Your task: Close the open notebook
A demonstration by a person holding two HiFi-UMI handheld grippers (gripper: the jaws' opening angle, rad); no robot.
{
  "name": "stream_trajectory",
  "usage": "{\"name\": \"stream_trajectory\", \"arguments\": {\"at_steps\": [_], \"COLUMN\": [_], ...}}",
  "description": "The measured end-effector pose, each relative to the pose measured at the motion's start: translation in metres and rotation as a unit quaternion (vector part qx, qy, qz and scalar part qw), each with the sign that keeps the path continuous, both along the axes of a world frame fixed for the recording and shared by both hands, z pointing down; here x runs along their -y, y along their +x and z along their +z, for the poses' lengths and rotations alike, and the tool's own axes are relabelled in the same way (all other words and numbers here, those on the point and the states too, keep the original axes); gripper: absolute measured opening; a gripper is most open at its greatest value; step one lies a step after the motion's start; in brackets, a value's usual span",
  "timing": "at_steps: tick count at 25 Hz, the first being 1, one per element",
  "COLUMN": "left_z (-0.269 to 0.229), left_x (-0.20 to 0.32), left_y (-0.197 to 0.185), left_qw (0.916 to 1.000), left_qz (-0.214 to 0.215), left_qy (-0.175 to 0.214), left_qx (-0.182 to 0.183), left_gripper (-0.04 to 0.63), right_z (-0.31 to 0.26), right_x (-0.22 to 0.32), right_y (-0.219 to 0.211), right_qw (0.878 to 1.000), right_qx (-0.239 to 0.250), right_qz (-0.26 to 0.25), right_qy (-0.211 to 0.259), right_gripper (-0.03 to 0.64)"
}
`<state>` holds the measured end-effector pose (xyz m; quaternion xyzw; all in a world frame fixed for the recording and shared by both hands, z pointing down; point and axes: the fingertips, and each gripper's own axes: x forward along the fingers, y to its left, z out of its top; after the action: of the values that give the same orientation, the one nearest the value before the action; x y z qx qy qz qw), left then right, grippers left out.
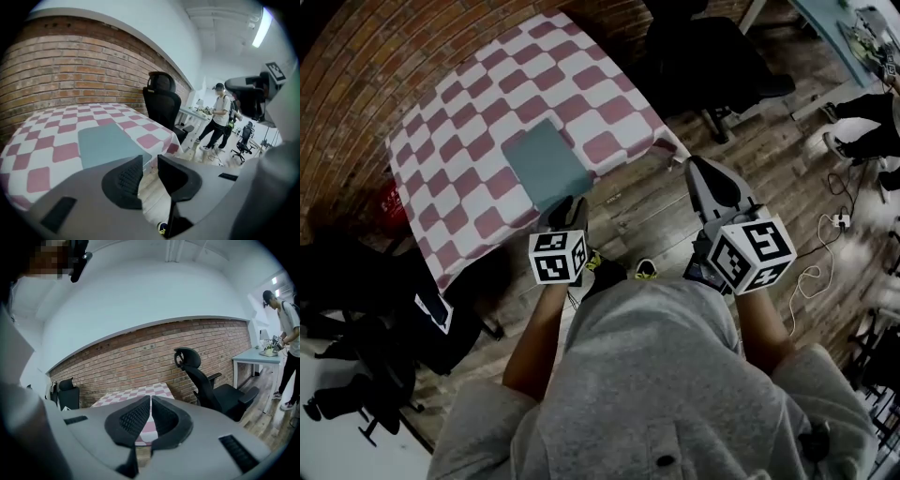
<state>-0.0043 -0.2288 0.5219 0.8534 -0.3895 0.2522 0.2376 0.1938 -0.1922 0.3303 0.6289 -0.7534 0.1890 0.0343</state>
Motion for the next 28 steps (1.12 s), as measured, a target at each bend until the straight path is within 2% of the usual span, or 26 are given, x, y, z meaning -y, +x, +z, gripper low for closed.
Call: {"name": "stream_trajectory", "arguments": {"at_steps": [3, 6, 8, 12, 15, 20, 28], "left_z": [-0.041, -0.084, -0.104, -0.128, -0.138, -0.140, -0.146], "left_x": [-0.004, -0.014, -0.024, -0.047, -0.064, -0.090, -0.104], "left_y": [-0.029, -0.052, -0.062, -0.075, -0.080, -0.075, -0.067], "left_qw": [0.9966, 0.9886, 0.9838, 0.9772, 0.9722, 0.9704, 0.9695], "left_qz": [-0.064, -0.105, -0.125, -0.161, -0.179, -0.186, -0.183], "left_qy": [0.048, 0.107, 0.128, 0.138, 0.151, 0.154, 0.162], "left_qx": [-0.015, -0.011, -0.003, -0.014, -0.004, -0.002, -0.017], "left_gripper": [0.029, 0.012, 0.011, 0.011, 0.011, 0.011, 0.011], "right_z": [0.002, 0.004, 0.004, 0.006, 0.007, 0.009, 0.002], "right_x": [0.001, 0.002, 0.000, -0.010, -0.013, -0.027, -0.042], "right_y": [-0.009, -0.021, -0.027, -0.039, -0.047, -0.054, -0.051], "right_qw": [1.000, 0.999, 0.998, 0.996, 0.993, 0.991, 0.991], "right_qx": [0.003, 0.007, 0.008, 0.011, 0.012, 0.011, 0.010], "right_qz": [-0.024, -0.053, -0.067, -0.092, -0.114, -0.132, -0.131], "right_qy": [0.003, 0.008, 0.008, 0.006, 0.007, 0.013, 0.026], "right_gripper": [0.034, 0.034, 0.034, 0.034, 0.034, 0.034, 0.034]}}
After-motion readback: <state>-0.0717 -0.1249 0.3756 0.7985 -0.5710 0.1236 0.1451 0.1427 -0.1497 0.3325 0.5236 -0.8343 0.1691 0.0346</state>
